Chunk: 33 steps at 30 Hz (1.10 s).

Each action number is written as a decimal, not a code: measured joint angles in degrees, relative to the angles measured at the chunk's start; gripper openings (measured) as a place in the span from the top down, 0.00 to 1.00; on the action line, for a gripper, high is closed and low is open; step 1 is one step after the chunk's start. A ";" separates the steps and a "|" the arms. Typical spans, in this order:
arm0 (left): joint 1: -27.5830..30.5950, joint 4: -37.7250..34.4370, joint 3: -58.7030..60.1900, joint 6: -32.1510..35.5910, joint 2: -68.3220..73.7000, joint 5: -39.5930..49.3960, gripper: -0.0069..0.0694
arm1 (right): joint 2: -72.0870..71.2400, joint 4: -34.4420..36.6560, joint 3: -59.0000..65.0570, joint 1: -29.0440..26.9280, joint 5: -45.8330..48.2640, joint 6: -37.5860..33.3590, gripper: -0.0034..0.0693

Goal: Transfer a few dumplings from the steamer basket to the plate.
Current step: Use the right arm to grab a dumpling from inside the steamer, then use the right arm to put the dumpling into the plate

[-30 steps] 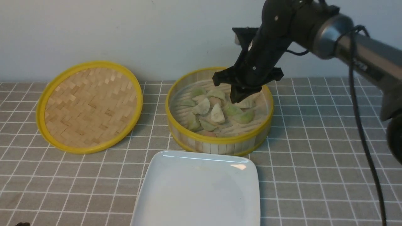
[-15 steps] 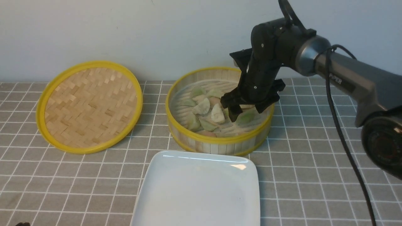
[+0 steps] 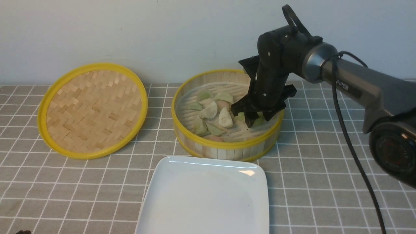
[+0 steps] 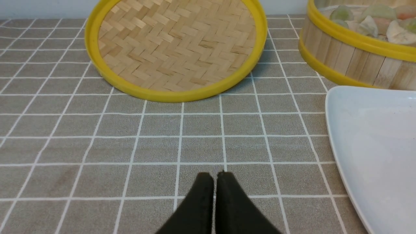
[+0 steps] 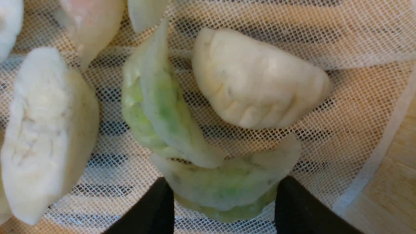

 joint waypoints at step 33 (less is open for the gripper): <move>0.00 0.00 0.00 0.00 0.00 0.00 0.91 | -24.10 14.16 37.27 19.49 -0.48 -6.88 0.46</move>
